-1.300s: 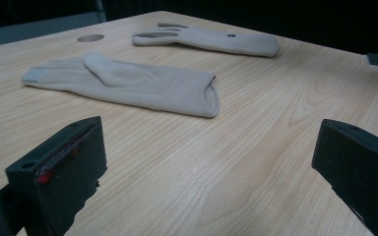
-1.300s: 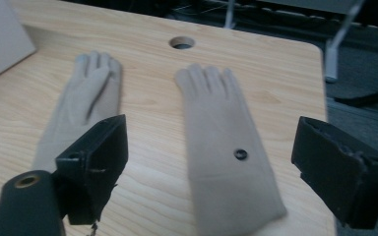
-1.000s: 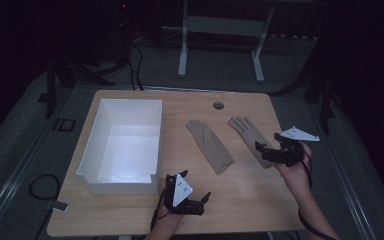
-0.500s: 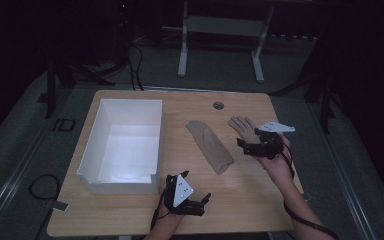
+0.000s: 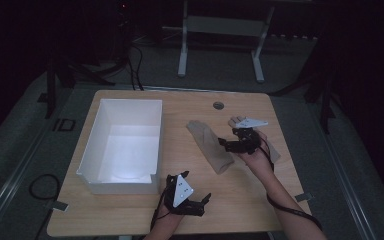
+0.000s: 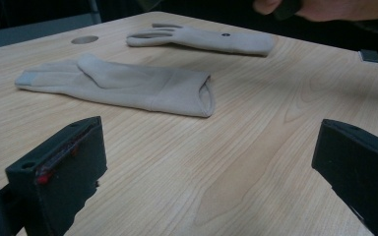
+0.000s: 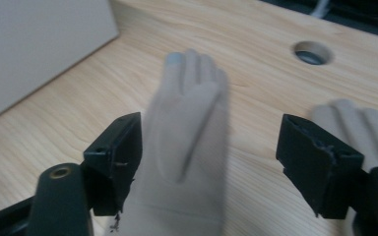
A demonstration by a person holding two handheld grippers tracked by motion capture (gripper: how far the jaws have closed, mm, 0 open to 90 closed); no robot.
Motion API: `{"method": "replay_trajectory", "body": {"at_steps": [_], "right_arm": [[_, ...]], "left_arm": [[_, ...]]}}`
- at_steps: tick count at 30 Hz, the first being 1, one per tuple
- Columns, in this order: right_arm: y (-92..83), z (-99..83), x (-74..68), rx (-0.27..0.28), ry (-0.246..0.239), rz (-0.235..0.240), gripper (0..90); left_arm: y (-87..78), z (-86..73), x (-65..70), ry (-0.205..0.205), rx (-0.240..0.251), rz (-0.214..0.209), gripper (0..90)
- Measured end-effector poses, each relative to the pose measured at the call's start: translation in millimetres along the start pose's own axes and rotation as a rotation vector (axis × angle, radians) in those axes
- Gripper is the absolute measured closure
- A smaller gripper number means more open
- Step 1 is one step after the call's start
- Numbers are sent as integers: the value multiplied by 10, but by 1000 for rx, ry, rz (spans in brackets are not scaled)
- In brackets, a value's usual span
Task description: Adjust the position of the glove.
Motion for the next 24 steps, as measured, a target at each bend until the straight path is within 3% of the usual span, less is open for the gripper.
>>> {"method": "replay_trajectory", "body": {"at_steps": [6, 11, 24], "right_arm": [[271, 3, -76, -51, -38, 4, 315], [516, -11, -93, -91, -41, 4, 360], [854, -134, -12, -171, -21, -19, 567]], "left_arm": [[-1, 1, -1, -2, 4, -2, 4], [0, 2, 3, -3, 4, -9, 4], [1, 3, 9, -1, 6, -11, 4]]}}
Point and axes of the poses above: each handheld gripper's, and its own axes: y roughly forward along the jaws, z roughly out of its top, x roughly to its right, the point moved 7 cm from there along y, roughly forward along the jaws, and after that the axes turned 11 degrees about y, right-handed, at the moved point
